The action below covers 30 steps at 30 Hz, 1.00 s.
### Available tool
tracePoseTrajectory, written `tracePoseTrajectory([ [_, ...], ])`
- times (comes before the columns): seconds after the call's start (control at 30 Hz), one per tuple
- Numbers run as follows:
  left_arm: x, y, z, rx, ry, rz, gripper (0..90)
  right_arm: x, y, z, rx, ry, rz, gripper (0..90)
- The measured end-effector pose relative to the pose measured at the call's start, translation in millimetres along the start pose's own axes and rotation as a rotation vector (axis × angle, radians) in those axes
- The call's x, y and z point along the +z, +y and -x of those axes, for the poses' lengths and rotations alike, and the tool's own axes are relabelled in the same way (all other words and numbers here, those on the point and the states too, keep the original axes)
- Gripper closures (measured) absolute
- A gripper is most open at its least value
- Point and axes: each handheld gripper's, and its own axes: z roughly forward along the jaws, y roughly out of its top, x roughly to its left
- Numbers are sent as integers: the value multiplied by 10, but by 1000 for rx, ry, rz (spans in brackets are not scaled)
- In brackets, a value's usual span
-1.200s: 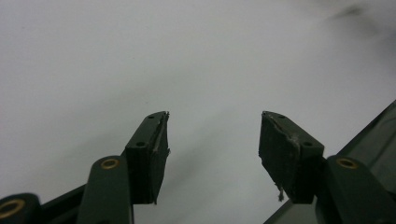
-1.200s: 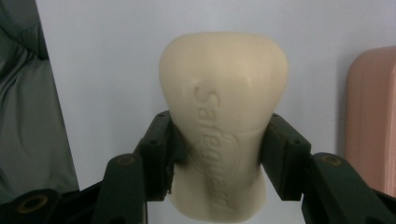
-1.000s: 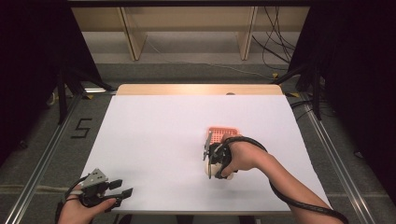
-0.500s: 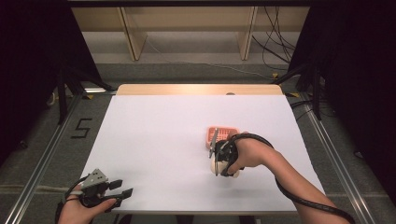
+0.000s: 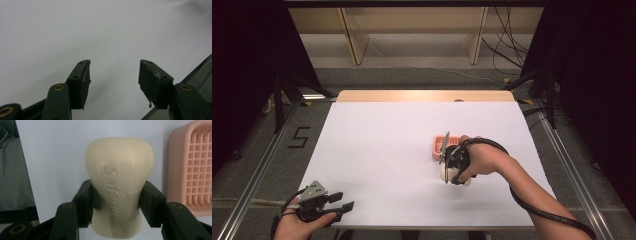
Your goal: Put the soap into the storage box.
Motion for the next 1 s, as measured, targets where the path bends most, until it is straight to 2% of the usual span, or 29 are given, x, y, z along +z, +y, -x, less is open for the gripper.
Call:
tracePoseTrajectory([
  [0.03,6,-3,2,-2,2,11,421,-7,-7,-11,34,0,-10,507],
  [0.1,-2,-2,-3,7,9,2,421,-5,-15,10,12,-2,-6,507],
  [0.13,-3,-2,-3,6,8,3,421,-12,-21,4,33,-5,-10,507],
  [0.23,-2,-2,-2,7,9,2,420,-9,-38,44,-8,-6,-6,507],
  [0.27,3,-2,1,1,3,5,421,-18,-47,27,32,-6,-22,507],
  [0.33,3,-2,2,0,3,4,420,0,-54,70,-26,-10,3,506],
  [0.4,-4,0,-7,9,5,-4,420,-4,-72,82,-6,-7,-8,506],
  [0.43,-3,0,-6,7,4,-3,420,-12,-70,102,-13,1,-22,507],
  [0.47,-5,0,-9,9,5,-6,420,-13,-80,81,24,-9,-26,507],
  [0.53,-1,-2,-6,8,10,2,420,-3,-95,114,5,-12,-21,507],
  [0.57,-2,-2,-5,9,13,2,419,-9,-90,112,18,-6,-29,507],
  [0.6,-1,-2,-6,9,10,2,419,3,-90,141,-26,-4,-10,506],
  [0.63,-3,-1,-8,10,6,0,419,4,-91,160,-46,-2,-1,507],
  [0.67,-3,-1,-8,10,8,-1,419,10,-98,166,-43,-10,-3,507],
  [0.73,-5,0,-9,10,5,-5,419,-14,-99,135,24,-11,-32,507],
  [0.8,-3,-3,-5,9,14,1,419,-17,-103,154,16,-13,-31,506],
  [0.9,8,-4,7,-10,10,18,419,-8,-107,218,-53,-22,-4,507],
  [0.93,7,-4,7,-10,11,18,419,-36,-109,172,30,-24,-36,507],
  [0.97,8,-5,8,-11,11,19,419,-37,-110,188,24,-21,-31,507],
  [1.0,8,-5,7,-11,11,18,419,-27,-114,224,-13,-16,-19,507],
])
